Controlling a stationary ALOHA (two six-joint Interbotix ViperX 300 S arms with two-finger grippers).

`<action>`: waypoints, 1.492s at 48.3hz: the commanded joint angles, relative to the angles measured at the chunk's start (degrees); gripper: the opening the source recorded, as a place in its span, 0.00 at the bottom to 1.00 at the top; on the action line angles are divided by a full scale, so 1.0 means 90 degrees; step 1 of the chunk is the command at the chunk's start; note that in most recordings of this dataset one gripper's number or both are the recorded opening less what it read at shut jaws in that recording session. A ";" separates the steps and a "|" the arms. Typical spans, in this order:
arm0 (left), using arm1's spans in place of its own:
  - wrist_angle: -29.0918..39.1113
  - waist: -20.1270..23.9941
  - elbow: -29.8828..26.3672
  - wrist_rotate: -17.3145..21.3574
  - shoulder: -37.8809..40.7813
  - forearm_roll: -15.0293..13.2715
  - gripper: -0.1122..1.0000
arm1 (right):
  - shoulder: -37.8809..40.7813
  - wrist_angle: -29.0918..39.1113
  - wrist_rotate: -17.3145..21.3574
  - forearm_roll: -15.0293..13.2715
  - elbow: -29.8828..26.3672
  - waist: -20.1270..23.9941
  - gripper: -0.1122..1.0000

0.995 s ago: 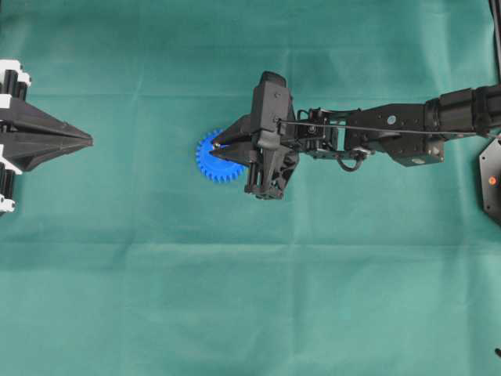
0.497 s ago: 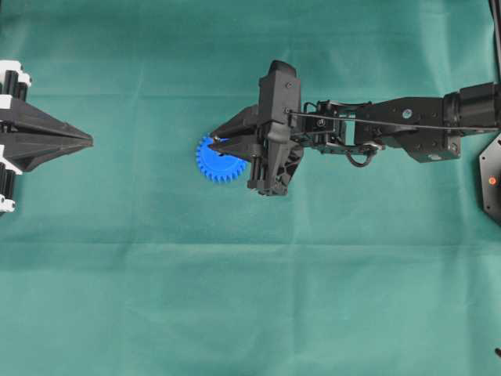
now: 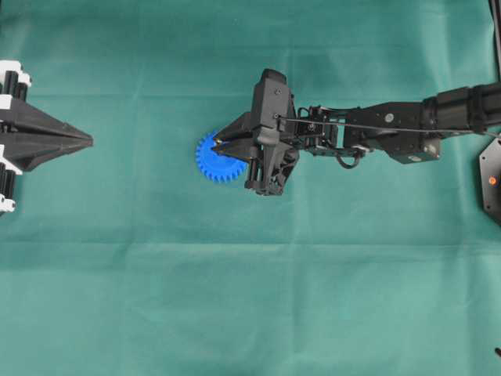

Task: Insert the shaft placed at a random location into the center hole of the medium gear at another random location.
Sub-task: 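Align the shaft over the gear hole and lower it into the hole, then open the right gripper to release the shaft in the gear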

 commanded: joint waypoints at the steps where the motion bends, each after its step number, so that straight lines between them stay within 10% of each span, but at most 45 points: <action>1: -0.0039 0.0000 -0.0098 -0.0010 0.0049 0.0020 0.10 | -0.0059 -0.0127 0.0068 0.0020 -0.0078 0.0020 0.22; 72: -0.0029 0.0000 -0.0098 0.0000 0.0049 0.0020 0.10 | 0.0225 -0.0186 0.0117 0.0049 -0.0117 0.0049 0.23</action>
